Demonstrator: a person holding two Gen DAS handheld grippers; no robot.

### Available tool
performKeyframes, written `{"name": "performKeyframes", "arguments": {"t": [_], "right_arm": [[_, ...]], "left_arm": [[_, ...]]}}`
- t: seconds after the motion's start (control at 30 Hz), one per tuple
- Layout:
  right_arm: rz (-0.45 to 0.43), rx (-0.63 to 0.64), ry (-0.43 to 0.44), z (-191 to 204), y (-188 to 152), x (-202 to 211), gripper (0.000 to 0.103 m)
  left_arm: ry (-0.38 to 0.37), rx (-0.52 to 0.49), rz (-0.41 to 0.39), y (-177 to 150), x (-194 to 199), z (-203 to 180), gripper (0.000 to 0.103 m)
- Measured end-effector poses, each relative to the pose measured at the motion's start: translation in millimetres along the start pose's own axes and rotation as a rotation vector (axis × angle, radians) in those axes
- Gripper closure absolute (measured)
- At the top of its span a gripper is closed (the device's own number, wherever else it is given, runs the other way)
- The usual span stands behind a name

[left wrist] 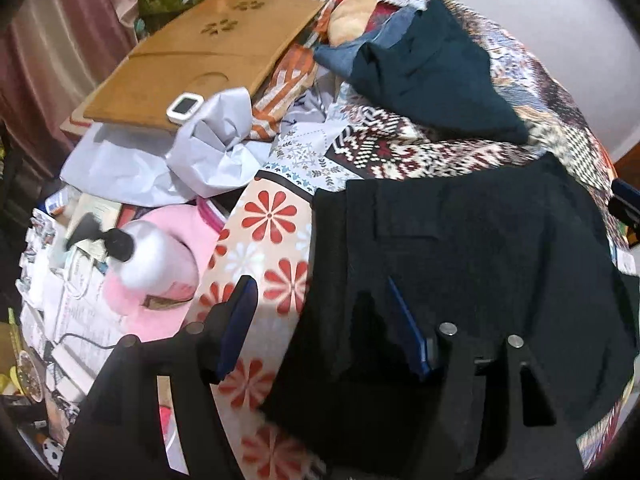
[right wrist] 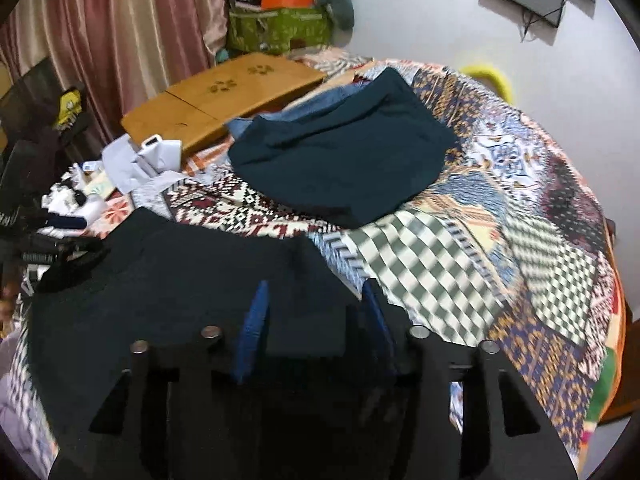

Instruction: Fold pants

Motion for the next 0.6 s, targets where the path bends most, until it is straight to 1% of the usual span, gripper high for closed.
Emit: {"name": "performKeyframes", "arguments": {"t": [0.1, 0.27, 0.43, 0.53, 0.6], "right_arm": [[-0.008, -0.014, 0.015, -6, -19, 25, 0.056], [-0.025, -0.064, 0.029, -13, -59, 60, 0.051], [-0.026, -0.131, 0.014, -24, -97, 80, 0.051], [-0.022, -0.151, -0.011, -32, -116, 88, 0.051], [-0.011, -0.158, -0.028, -37, -127, 90, 0.051]], "left_arm": [[-0.025, 0.001, -0.01, -13, 19, -9, 0.033], [-0.08, 0.059, -0.012, -37, 44, -17, 0.028], [-0.105, 0.123, -0.008, -57, 55, -22, 0.028], [-0.146, 0.175, -0.007, -66, 60, -23, 0.028], [-0.196, 0.214, 0.011, -71, 59, -24, 0.028]]}}
Point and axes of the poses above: each gripper's, at about its wrist camera, not at the fingertips, and x roughly against the way its jaws point, z to its left, y to its top, the point moved 3 cm from there along -x, roughly the way its jaws point, and after that the axes turned 11 degrees about -y, right-handed, at the moved point
